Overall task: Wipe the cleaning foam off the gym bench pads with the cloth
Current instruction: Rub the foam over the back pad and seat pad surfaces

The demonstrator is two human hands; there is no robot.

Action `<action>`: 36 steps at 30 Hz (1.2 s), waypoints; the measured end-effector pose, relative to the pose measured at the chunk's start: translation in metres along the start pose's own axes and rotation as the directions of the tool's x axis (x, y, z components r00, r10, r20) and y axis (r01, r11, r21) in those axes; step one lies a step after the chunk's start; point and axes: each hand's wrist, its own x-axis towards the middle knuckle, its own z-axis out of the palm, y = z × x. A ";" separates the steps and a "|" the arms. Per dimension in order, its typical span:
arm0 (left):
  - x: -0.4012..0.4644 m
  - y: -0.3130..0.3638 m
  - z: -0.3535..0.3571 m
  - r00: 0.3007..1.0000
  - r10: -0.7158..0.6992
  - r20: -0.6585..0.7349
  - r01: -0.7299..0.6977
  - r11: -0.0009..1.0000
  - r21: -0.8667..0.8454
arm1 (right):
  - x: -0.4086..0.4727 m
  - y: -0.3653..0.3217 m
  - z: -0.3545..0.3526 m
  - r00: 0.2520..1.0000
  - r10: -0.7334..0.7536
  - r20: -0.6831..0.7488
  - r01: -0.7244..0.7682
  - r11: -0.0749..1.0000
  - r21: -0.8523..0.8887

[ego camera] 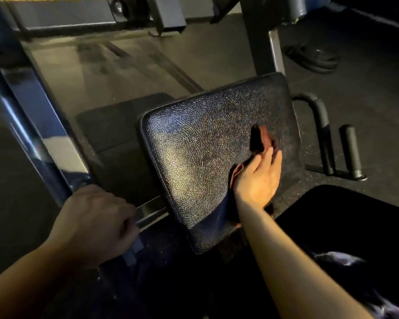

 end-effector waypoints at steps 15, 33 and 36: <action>-0.001 0.001 -0.008 1.000 0.002 -0.015 -0.002 1.000 0.002 | 0.056 0.001 0.004 0.941 -0.336 0.034 0.338 0.940 -0.049; -0.006 0.007 -0.002 0.998 -0.016 -0.057 0.020 0.996 0.085 | -0.126 -0.027 -0.022 0.757 -0.600 0.258 0.584 0.799 0.145; -0.007 0.005 0.001 0.998 -0.013 -0.067 0.018 0.997 0.074 | -0.095 -0.005 -0.019 0.717 -0.661 0.222 0.654 0.748 0.114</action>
